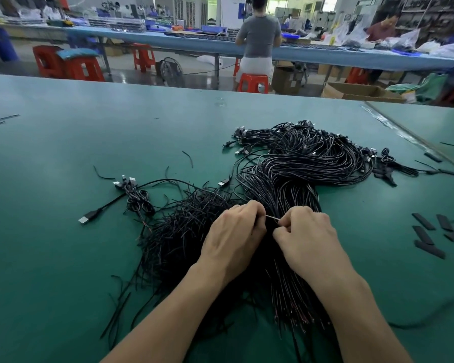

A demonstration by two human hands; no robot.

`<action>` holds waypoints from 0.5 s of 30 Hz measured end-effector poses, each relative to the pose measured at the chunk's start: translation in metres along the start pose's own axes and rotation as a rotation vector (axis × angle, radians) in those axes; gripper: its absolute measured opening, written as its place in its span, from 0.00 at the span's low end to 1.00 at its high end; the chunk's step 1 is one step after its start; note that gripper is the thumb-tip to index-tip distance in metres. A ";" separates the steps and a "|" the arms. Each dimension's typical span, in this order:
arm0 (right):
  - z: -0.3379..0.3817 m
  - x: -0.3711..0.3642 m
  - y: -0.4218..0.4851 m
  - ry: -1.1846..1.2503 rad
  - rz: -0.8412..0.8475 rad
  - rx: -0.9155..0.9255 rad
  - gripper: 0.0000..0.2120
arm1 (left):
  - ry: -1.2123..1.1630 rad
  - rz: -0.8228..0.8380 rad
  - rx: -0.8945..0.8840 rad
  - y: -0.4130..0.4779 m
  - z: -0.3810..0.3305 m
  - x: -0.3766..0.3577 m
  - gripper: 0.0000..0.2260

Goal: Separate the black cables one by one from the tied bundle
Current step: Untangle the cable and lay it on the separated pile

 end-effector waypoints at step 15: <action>-0.009 0.030 -0.020 -0.175 0.510 0.187 0.07 | -0.172 -0.051 0.117 0.002 0.010 0.003 0.07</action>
Point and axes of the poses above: each hand's wrist, its own y-axis towards the middle knuckle, its own x-axis out of the back of the hand, z = x × y, the point moved 3 cm from there along y, towards the middle knuckle, and after that the axes turned 10 degrees about z, right-handed, at the moved point
